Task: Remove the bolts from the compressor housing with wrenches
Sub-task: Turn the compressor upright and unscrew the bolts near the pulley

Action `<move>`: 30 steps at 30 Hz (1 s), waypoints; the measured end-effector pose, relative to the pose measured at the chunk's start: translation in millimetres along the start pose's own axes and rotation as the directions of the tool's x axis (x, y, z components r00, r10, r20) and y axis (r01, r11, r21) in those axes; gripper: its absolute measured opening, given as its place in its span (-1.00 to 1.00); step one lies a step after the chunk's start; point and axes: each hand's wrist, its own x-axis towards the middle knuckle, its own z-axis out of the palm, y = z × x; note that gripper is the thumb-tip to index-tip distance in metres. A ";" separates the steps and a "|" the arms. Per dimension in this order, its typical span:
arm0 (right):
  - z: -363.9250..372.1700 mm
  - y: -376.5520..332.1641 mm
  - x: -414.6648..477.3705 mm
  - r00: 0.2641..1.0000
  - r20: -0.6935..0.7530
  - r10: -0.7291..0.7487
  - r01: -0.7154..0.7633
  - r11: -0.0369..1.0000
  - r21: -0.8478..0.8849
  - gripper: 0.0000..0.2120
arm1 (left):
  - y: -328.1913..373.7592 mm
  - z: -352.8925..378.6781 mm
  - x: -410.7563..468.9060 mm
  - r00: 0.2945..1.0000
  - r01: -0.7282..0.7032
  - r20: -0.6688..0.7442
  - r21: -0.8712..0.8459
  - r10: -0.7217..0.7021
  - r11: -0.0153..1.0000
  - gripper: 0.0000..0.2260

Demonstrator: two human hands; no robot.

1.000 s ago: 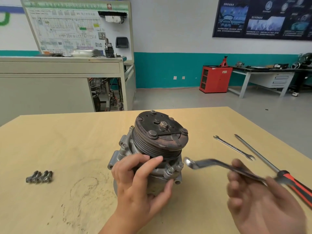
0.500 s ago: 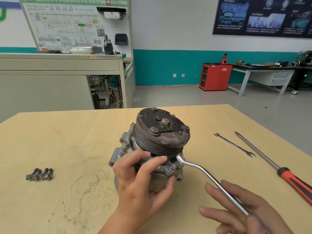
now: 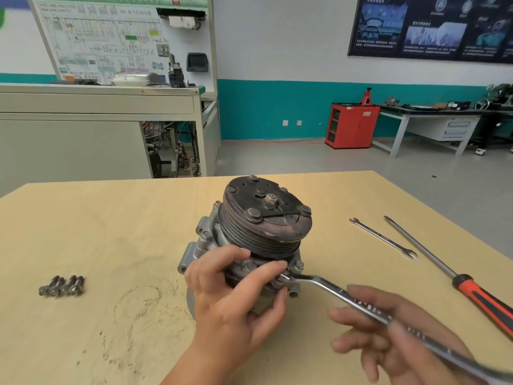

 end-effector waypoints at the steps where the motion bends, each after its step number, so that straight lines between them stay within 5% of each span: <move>1: -8.4 5.4 5.4 0.980 -0.195 -0.041 0.040 0.999 -0.013 -0.54 | 0.4 0.2 -0.1 1.000 0.006 -0.001 0.003 -0.006 1.000 -0.75; 3: -16.3 14.3 28.2 0.916 -0.397 -0.062 0.125 0.983 0.136 -0.78 | 0.9 0.2 -0.6 1.000 0.008 -0.004 -0.003 -0.009 1.000 -0.76; 6: -12.6 20.9 74.8 0.893 -0.449 0.029 0.093 0.964 0.248 -0.78 | 2.5 -0.7 0.8 1.000 -0.004 0.002 0.002 0.004 1.000 -0.76; 12: -5.9 23.2 117.0 0.918 -0.390 0.069 0.070 0.940 0.333 -0.84 | 0.9 -1.4 0.9 1.000 -0.028 0.000 0.002 0.028 1.000 -0.75; 16: -21.7 24.3 88.5 0.939 -0.344 -0.013 0.220 0.791 0.571 -0.90 | -1.5 -1.4 0.0 0.999 -0.030 -0.024 -0.019 0.029 0.999 -0.54; 20: -32.6 20.2 46.8 0.782 -0.601 -0.165 0.417 0.855 0.308 -0.76 | -1.3 -0.8 0.4 0.999 -0.020 -0.029 -0.004 0.020 1.000 -0.49; 23: -33.9 26.0 27.0 0.718 -0.610 -0.335 0.468 0.882 0.066 -0.73 | -1.5 -1.2 1.5 1.000 -0.008 -0.022 -0.001 0.008 1.000 -0.50; 25: -35.9 31.5 15.6 0.817 -0.433 -0.382 0.537 0.776 0.329 -0.68 | -1.2 -1.6 2.0 1.000 -0.006 -0.018 -0.002 0.006 1.000 -0.53; 27: -20.8 8.8 6.4 0.877 -0.453 -0.163 0.365 0.838 0.406 -0.64 | -0.8 -2.3 1.5 1.000 -0.005 -0.012 -0.012 0.005 1.000 -0.61; 30: -26.7 5.3 6.4 0.978 -0.121 -0.173 0.208 0.884 0.419 -0.61 | 0.3 -3.1 1.3 1.000 0.013 -0.001 -0.013 -0.013 1.000 -0.63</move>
